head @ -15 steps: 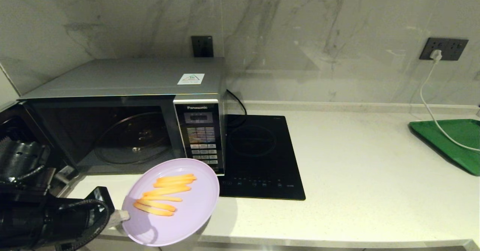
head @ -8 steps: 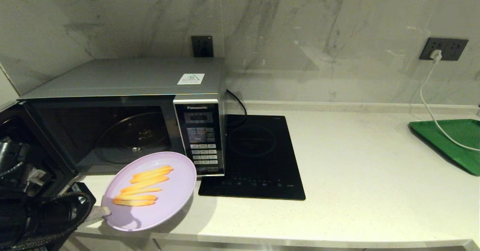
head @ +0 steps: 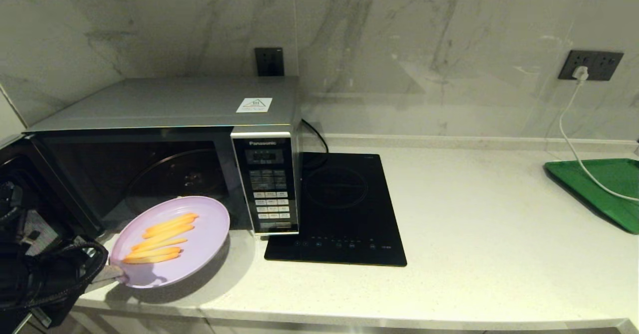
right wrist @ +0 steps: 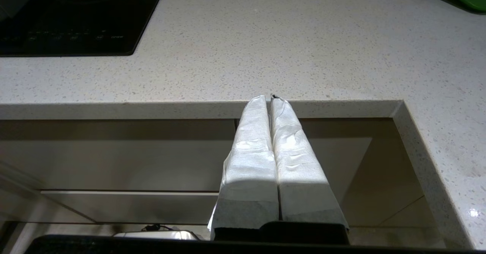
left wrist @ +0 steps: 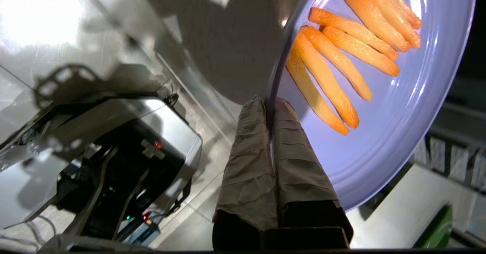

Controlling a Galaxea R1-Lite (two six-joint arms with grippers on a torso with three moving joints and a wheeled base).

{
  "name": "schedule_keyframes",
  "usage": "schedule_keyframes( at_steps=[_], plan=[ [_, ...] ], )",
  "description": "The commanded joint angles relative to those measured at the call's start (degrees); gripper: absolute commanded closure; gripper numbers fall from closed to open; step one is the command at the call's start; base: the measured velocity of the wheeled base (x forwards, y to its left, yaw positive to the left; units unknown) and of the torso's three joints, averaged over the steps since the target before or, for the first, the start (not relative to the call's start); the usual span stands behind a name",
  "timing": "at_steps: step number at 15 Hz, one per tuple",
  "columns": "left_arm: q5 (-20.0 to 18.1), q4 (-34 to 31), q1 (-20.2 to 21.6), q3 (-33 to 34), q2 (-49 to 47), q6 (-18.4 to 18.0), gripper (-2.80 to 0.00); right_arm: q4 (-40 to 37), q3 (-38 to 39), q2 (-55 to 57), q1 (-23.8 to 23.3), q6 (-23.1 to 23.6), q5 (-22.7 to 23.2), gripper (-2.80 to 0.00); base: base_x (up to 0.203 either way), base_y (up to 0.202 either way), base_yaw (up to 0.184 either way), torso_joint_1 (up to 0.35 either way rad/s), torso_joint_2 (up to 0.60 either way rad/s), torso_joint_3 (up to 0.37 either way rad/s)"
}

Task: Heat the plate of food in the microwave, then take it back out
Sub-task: Put the plate in the microwave oven

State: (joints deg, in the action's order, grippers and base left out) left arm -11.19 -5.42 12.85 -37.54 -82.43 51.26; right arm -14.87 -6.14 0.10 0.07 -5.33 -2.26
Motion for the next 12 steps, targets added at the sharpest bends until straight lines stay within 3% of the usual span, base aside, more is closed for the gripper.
schedule_keyframes(
  at_steps=[1,6,12],
  plan=[
    [-0.1,0.3,1.9,-1.5,-1.9,0.4,0.00,-0.1,0.0,0.0,0.0,0.0,0.0,0.00,0.000,0.000,0.000,0.000,0.00,0.000],
    [-0.1,-0.2,4.8,-7.5,-5.6,1.1,0.00,-0.1,0.0,0.0,0.0,0.0,0.0,0.00,0.000,0.000,0.000,0.000,0.00,0.000],
    [0.3,-0.1,2.2,-16.2,-12.1,7.4,0.00,-0.1,0.0,0.0,0.0,0.0,0.0,0.00,0.000,0.000,0.000,0.000,0.00,0.000]
  ],
)
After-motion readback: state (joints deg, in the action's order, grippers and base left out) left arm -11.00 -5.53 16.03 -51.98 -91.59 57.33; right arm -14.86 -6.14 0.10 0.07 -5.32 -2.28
